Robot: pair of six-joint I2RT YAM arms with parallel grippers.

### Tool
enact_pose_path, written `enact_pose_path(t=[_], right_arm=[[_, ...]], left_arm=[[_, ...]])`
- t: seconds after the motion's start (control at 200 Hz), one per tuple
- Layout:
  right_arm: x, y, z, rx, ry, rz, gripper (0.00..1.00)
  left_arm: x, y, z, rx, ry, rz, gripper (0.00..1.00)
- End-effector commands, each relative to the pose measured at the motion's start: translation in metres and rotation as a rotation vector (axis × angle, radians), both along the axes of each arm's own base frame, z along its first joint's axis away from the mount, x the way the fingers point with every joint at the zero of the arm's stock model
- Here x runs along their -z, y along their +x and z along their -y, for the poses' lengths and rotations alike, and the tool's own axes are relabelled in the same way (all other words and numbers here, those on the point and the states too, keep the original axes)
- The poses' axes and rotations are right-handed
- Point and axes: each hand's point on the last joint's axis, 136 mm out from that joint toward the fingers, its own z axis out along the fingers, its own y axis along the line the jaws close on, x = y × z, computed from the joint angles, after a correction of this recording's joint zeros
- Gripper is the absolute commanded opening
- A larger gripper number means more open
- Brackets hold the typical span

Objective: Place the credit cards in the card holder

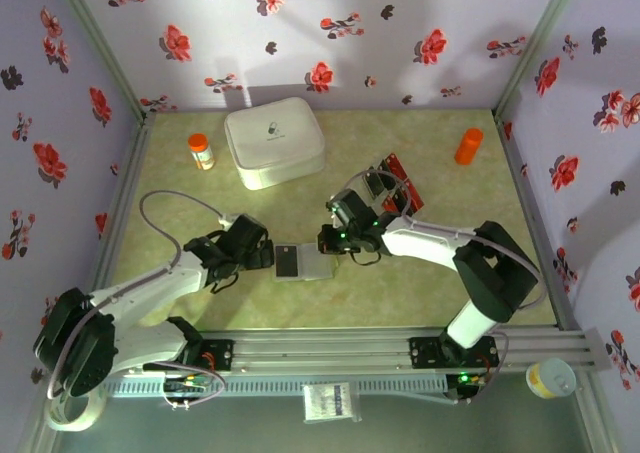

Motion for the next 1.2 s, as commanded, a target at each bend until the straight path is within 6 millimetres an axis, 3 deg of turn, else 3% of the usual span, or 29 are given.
enact_pose_path(t=[0.0,0.285,0.52,0.8,1.195], right_arm=[[0.002,0.0,0.016,-0.004,-0.053,0.018,0.02],[0.005,0.004,0.018,-0.013,-0.07,0.014,0.02],[0.009,0.008,0.011,-0.036,-0.084,-0.003,0.02],[0.018,0.01,0.004,-0.048,-0.086,-0.034,0.01],[0.031,0.011,0.001,-0.049,-0.098,-0.059,0.01]], left_arm=[[-0.017,0.003,0.005,0.019,-0.025,0.01,1.0],[-0.034,0.01,0.053,0.088,-0.124,0.044,1.0],[-0.015,0.005,0.085,0.142,-0.109,0.008,1.0],[0.009,-0.002,0.086,0.147,-0.075,-0.023,1.0],[0.02,-0.003,0.086,0.166,-0.048,-0.034,1.0]])
